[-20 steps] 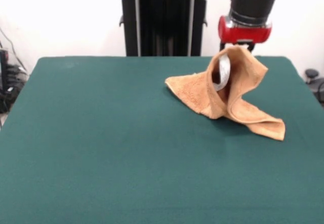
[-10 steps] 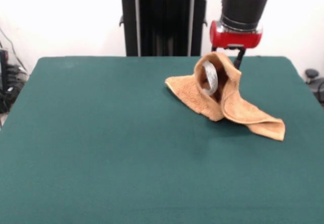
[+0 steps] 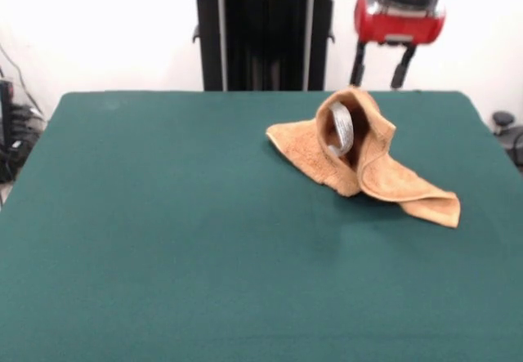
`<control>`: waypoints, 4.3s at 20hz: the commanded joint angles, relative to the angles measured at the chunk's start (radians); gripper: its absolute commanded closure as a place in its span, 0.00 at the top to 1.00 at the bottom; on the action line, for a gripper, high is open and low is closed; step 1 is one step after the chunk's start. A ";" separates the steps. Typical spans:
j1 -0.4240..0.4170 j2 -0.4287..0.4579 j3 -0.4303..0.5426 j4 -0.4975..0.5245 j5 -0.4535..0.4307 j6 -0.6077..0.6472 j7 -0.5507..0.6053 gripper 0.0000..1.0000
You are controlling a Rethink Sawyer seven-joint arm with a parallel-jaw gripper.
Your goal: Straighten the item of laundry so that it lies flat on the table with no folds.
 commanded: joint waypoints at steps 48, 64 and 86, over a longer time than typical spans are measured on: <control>-0.023 0.364 0.033 -0.616 0.077 0.603 0.130 1.00; -0.010 0.369 0.030 -0.614 0.087 0.569 0.138 1.00; -0.001 0.353 0.027 -0.294 0.051 0.000 0.165 1.00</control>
